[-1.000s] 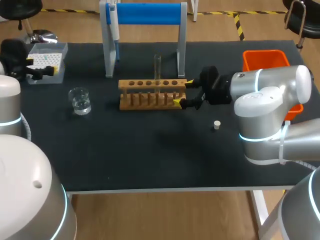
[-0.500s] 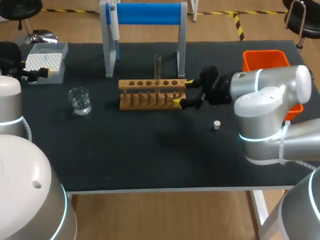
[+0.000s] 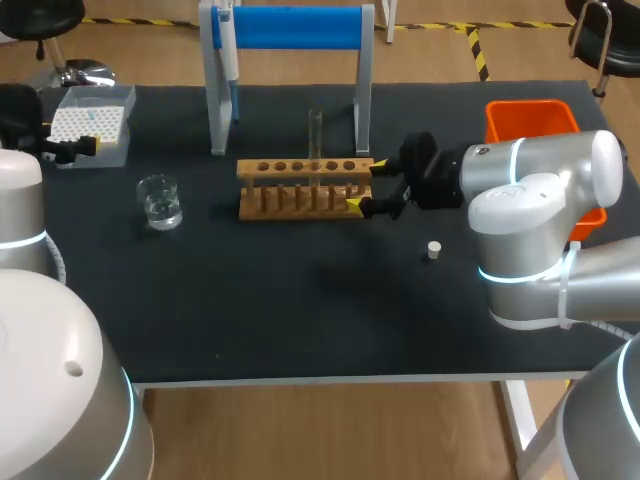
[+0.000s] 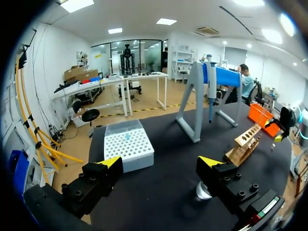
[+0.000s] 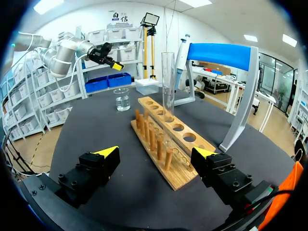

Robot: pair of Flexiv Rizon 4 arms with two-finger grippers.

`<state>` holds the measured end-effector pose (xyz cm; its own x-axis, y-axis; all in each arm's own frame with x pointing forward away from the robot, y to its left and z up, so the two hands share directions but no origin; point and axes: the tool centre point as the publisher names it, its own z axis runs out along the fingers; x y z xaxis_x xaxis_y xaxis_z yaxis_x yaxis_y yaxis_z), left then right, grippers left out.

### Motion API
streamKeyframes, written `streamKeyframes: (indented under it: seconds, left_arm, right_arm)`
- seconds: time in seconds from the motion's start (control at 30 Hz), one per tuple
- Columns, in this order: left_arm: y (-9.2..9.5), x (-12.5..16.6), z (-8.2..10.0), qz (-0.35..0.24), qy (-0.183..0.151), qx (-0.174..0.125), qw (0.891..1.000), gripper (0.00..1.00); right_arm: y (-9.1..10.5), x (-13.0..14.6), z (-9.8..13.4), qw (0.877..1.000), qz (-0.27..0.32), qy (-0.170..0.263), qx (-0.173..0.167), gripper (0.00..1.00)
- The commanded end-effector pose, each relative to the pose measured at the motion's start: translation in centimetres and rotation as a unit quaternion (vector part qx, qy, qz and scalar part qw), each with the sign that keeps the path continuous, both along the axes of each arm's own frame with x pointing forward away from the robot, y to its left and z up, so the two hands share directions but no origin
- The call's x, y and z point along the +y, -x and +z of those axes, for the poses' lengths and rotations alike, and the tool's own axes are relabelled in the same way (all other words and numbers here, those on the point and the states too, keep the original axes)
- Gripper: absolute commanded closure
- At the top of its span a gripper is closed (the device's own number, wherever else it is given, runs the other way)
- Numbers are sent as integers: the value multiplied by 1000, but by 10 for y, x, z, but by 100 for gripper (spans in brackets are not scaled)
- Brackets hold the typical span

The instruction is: Invert the test tube, pick up the pipette, mount the tip to pipette, aspirate from beaker and dispense into the tube, eject the tip, return the pipette, and cap with the stopper.

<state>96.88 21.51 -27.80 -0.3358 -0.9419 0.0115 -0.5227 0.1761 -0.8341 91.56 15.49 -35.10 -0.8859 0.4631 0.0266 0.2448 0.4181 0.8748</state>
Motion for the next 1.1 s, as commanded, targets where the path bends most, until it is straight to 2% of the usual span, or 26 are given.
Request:
streamKeyframes:
  seconds: [0.03,0.2,0.27,0.4,0.6,1.1]
  left_arm:
    - [1,0,1,0,0,1,1000,0]
    - [1,0,1,0,0,1,1000,0]
    - [-4,4,-1,0,-3,1,1000,0]
    - [-17,13,-6,7,-18,4,1000,0]
    - [-37,30,-16,38,-17,1,999,0]
    - [-98,47,-39,43,-25,8,999,0]
  right_arm:
    - [0,0,0,1000,0,1,1,0]
    - [0,0,0,1000,0,1,1,0]
    - [0,0,0,1000,0,1,1,0]
    - [0,0,0,1000,0,1,1,0]
    - [0,0,0,1000,0,1,1,0]
    - [0,0,0,1000,0,1,1,0]
